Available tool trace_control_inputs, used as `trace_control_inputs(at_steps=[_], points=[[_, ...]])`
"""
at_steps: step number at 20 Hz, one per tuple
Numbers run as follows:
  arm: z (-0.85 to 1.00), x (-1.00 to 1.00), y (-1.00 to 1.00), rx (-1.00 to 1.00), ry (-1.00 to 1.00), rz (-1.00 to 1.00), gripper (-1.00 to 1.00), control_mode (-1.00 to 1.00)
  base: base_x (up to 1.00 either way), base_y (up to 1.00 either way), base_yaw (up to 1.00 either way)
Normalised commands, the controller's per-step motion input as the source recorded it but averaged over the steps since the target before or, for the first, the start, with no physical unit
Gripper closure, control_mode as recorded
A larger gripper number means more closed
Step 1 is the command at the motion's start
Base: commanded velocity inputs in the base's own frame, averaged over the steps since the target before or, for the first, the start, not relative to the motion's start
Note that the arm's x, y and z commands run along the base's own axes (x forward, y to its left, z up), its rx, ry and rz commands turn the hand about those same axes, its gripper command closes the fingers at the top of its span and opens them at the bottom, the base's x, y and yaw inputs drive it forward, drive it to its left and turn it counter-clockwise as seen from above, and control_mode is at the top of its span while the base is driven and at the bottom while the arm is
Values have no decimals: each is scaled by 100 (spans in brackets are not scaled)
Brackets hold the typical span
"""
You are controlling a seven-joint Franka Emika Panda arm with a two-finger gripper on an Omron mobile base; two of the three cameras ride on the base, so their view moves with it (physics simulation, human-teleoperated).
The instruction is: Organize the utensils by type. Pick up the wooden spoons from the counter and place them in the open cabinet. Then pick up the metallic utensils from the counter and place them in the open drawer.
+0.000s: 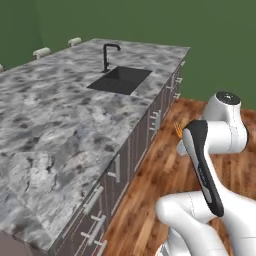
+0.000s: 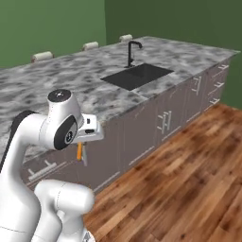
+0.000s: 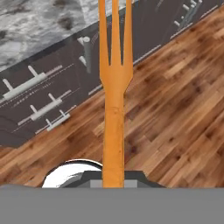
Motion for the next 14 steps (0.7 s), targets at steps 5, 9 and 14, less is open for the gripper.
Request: trace_control_inputs(at_steps=[5,9,14], points=[[0,0,0,0,0,0,100,100,-75,38,41],[0,0,0,0,0,0,100,100,-55,46,40],[0,0,0,0,0,0,100,100,-32,39,49]])
